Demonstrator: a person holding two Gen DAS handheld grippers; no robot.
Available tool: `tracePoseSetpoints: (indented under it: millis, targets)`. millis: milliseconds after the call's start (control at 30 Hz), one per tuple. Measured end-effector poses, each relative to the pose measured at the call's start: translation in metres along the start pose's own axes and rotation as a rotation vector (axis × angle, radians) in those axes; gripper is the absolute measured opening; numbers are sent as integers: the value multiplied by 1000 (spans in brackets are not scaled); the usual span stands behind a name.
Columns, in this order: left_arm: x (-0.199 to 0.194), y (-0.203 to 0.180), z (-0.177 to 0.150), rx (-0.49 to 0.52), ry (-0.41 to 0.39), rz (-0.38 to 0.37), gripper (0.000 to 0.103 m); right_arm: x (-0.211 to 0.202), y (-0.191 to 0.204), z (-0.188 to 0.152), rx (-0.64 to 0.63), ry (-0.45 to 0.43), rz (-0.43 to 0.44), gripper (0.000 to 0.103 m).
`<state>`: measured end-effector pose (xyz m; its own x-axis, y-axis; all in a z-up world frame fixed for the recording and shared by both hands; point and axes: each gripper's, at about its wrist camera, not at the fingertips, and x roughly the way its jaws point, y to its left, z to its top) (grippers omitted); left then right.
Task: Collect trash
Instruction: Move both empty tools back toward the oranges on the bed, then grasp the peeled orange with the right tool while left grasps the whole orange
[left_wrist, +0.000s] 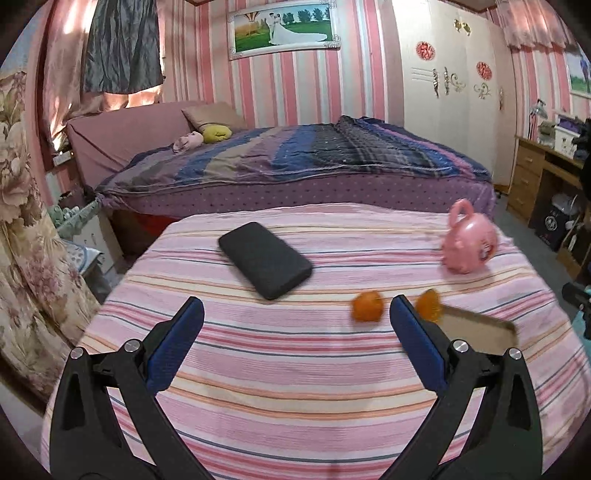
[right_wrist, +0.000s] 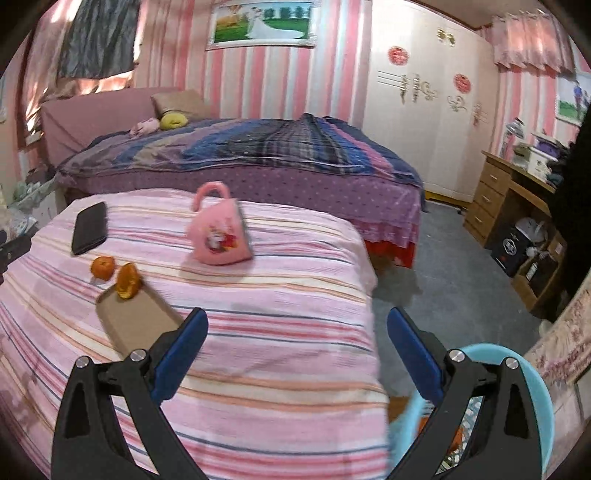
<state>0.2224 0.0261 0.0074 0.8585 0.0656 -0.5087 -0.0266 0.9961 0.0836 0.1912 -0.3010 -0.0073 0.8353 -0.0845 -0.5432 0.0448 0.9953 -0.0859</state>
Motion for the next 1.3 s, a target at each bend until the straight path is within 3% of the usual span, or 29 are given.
tracePoseSetpoints:
  millis: [367,900,1000,1133,1300]
  targets:
    - [27,55,3,-94,38,32,97,32,73,20,-66,40,98,96]
    - [59,70,-4,-118,98,71,97,70,150,25,-150,85,164,93]
    - [65,71,-3,-140,109,57,97,80,157,26,-159,117,191,81]
    - [71,69,-1,-151,117,53,97,92,164,29,-169,138,218,73]
    - [75,63,2,-151,130,52,97,106,174,28,-186,171,282,48]
